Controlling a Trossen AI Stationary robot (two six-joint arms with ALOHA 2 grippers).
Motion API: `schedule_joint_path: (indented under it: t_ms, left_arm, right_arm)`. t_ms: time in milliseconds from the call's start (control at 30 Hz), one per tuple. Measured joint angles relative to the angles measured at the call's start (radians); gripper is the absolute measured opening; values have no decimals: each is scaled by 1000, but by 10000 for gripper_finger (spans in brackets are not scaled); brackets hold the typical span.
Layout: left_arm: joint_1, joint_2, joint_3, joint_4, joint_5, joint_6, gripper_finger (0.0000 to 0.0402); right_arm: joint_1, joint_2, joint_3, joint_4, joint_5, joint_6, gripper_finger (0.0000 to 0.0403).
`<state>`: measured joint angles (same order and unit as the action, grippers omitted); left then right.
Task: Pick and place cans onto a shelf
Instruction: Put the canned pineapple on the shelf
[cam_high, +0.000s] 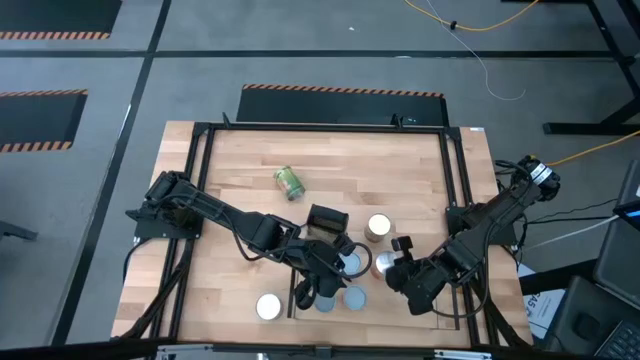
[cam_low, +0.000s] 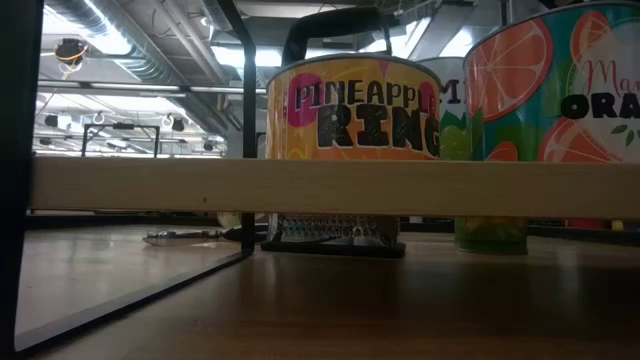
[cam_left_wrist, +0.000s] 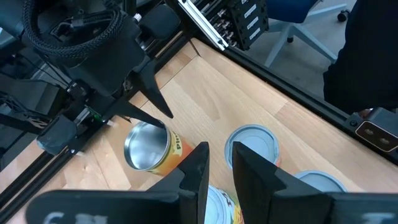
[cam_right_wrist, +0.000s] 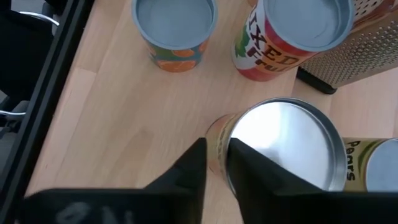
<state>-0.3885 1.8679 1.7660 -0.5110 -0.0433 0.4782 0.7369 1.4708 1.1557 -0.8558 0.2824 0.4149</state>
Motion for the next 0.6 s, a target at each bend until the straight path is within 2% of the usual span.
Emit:
schedule_joint_path:
  t_ms: [200, 467, 600]
  left_arm:
    - [0, 0, 0, 0, 0, 0, 63]
    - [0, -1, 0, 12, -4, -4, 63]
    - [-11, -29, 1, 15, -65, -5, 63]
  right_arm:
    - [0, 0, 0, -1, 1, -5, 117]
    - [0, 0, 26, -10, 2, -55, 119]
    - [0, 0, 92, -41, 2, -89, 119]
